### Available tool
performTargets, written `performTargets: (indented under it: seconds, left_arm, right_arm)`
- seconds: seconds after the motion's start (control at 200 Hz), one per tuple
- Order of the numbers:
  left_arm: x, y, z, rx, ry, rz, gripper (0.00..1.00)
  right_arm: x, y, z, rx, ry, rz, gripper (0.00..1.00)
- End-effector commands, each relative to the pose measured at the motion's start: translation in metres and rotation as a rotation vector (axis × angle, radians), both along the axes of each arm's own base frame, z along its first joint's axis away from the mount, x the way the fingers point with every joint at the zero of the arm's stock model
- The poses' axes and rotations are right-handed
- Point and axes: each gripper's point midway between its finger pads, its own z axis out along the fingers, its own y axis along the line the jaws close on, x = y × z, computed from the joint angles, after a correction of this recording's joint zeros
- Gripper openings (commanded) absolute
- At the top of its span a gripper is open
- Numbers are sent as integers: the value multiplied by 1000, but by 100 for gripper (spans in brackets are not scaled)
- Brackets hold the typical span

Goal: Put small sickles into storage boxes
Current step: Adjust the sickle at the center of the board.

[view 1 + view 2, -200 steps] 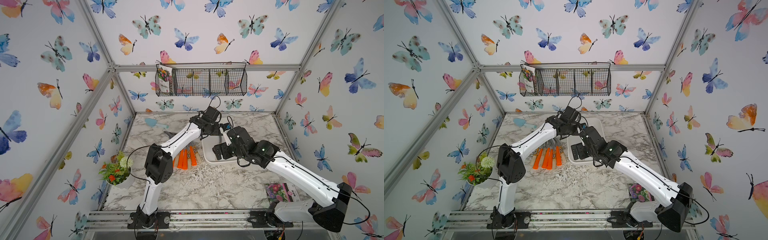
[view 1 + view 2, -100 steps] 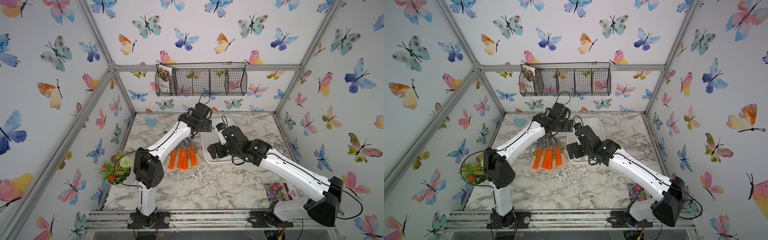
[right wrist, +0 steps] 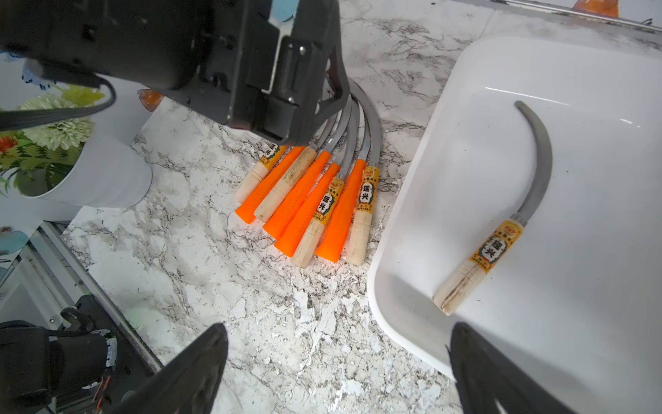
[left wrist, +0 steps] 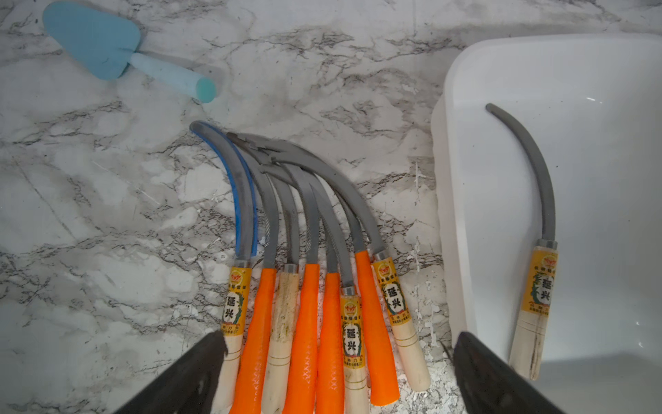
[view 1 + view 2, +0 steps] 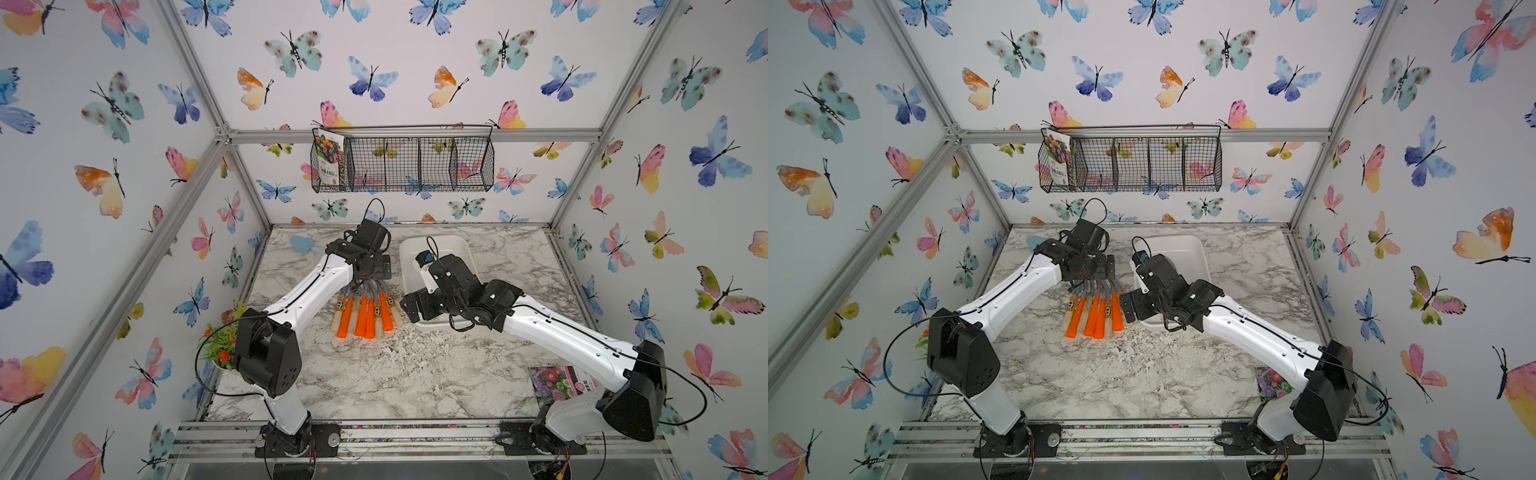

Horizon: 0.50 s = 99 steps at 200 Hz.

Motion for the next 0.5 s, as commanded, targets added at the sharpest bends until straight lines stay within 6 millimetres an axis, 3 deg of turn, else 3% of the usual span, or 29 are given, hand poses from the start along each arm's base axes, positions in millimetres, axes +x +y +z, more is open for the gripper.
performTargets:
  seconds: [0.0,0.491]
  left_arm:
    - [-12,10,2,-14,8,7,98]
    - [-51,57,-47,-32,106,50,99]
  right_arm:
    - [-1,18,12,55,-9,35,98]
    - [-19,53,-8,65,24,127,98]
